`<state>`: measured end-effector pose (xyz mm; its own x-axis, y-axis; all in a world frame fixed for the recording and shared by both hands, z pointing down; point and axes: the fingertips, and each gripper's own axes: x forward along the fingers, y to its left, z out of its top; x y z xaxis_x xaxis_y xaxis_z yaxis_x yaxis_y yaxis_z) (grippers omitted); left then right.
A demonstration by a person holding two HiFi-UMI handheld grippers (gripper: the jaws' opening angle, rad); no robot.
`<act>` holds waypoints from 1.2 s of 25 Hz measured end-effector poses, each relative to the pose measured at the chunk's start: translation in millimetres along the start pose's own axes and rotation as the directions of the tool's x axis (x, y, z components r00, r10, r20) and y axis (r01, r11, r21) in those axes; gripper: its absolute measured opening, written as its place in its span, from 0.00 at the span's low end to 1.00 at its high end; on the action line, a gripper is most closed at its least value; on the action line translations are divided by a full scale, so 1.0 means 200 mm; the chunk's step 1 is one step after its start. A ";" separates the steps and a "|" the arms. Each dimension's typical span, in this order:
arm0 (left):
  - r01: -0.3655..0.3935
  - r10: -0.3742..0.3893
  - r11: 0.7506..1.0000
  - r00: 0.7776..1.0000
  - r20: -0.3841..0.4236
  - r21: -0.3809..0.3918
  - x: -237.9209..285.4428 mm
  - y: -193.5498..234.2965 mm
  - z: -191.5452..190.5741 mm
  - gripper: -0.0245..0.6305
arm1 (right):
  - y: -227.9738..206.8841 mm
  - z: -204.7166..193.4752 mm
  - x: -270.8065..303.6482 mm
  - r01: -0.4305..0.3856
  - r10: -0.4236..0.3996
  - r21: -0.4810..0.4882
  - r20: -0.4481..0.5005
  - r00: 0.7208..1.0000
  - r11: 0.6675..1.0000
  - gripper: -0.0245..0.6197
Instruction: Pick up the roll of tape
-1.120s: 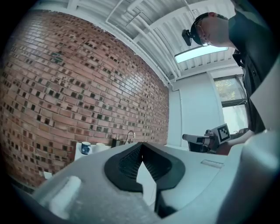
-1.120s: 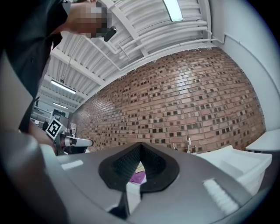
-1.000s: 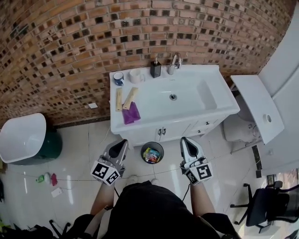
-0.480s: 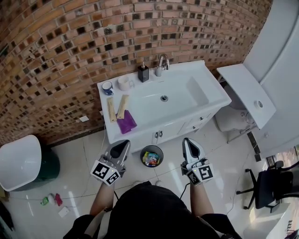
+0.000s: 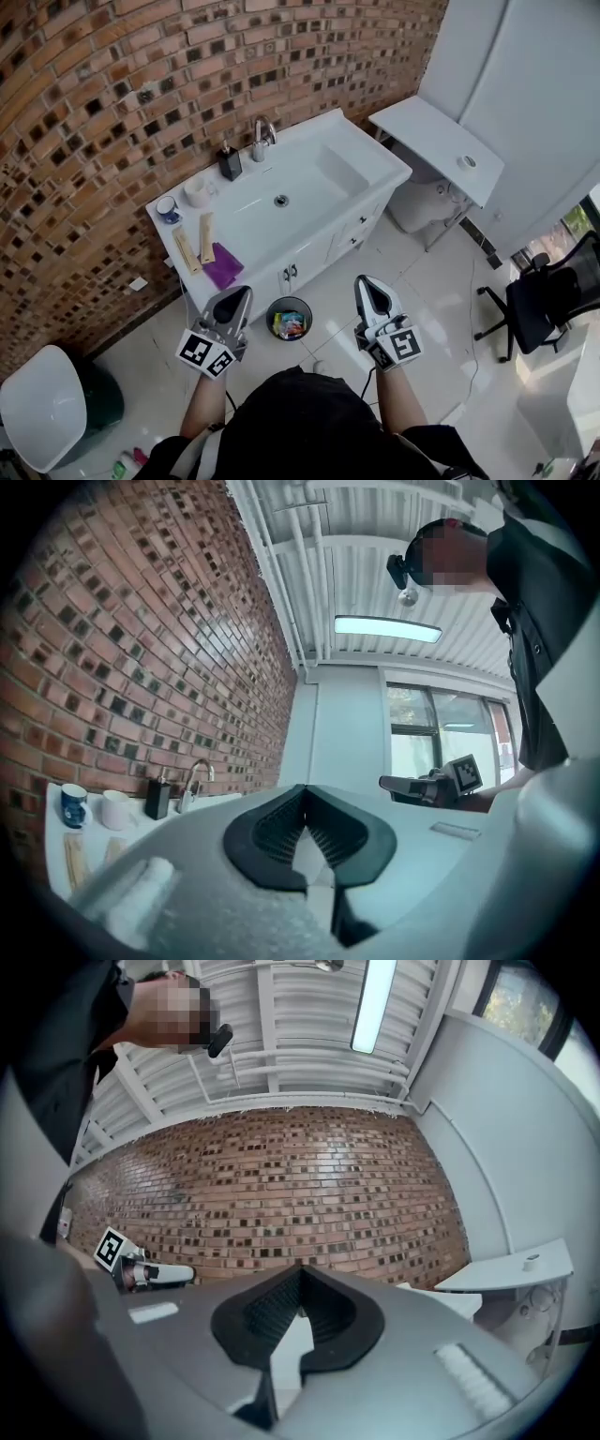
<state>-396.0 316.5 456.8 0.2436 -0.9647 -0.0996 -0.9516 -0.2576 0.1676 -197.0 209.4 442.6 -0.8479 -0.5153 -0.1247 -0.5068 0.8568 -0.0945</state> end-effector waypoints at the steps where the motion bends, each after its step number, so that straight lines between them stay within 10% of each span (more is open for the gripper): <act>1: 0.031 -0.031 1.000 1.000 -0.004 -0.005 0.02 -0.02 -0.01 0.04 | -0.01 0.01 -0.04 0.029 -0.029 -0.007 0.000 1.000 1.000 0.04; 17: 0.373 -0.382 0.920 0.922 -0.067 -0.116 0.25 -0.38 -0.19 0.04 | -0.04 0.03 -0.67 0.392 -0.393 -0.029 -0.028 0.919 0.920 0.04; 30: 0.435 -0.442 0.895 0.896 -0.051 -0.101 0.49 -0.59 -0.17 0.04 | -0.27 0.11 -0.77 0.412 -0.412 -0.042 0.008 0.911 0.910 0.04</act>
<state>-253.8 251.2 461.7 0.6479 -0.7532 -0.1136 -0.7263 -0.6558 0.2059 -35.9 243.0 444.2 -0.5628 -0.8224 -0.0829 -0.8169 0.5687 -0.0961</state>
